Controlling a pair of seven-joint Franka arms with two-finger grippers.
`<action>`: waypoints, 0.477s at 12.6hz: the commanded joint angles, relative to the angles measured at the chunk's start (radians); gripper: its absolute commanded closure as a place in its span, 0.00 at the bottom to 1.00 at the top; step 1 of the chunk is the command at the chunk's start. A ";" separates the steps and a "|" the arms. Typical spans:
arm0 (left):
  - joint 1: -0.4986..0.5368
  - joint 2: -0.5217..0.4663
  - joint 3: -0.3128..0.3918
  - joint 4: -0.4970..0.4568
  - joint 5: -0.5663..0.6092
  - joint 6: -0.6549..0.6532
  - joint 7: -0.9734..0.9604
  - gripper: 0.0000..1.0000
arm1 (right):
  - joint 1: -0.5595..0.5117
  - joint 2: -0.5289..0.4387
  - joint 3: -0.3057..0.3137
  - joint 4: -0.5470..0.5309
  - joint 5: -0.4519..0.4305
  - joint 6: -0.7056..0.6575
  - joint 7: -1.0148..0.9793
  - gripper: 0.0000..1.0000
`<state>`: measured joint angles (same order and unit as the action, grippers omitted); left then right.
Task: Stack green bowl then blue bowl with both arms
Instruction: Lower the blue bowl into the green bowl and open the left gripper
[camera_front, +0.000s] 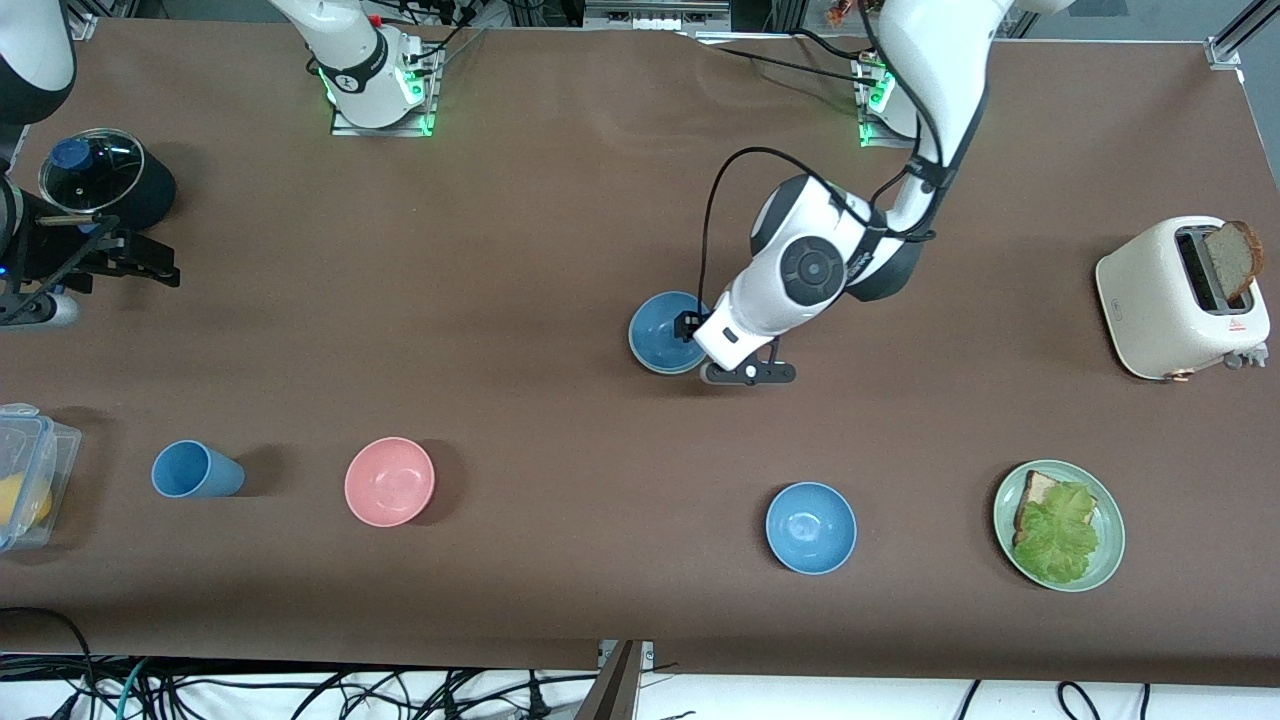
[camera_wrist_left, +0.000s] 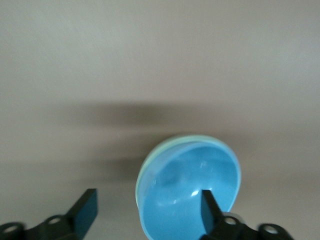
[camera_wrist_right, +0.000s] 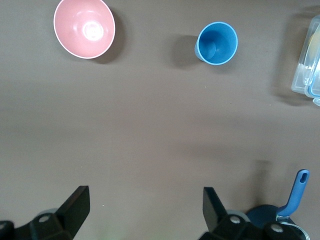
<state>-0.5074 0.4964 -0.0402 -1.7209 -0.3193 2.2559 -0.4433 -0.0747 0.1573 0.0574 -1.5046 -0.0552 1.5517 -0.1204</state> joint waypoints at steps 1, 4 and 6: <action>0.140 -0.253 -0.006 -0.155 -0.007 0.054 0.015 0.00 | 0.000 -0.012 -0.001 0.000 -0.005 -0.002 0.008 0.00; 0.248 -0.482 -0.006 -0.314 -0.009 0.068 0.041 0.00 | 0.000 -0.012 -0.001 0.000 -0.003 -0.002 0.008 0.00; 0.309 -0.589 0.017 -0.329 -0.004 -0.107 0.137 0.00 | 0.000 -0.012 -0.001 0.000 -0.003 -0.002 0.008 0.00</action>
<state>-0.2369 0.0381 -0.0280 -1.9613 -0.3192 2.2415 -0.3867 -0.0751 0.1572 0.0566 -1.5033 -0.0552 1.5518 -0.1204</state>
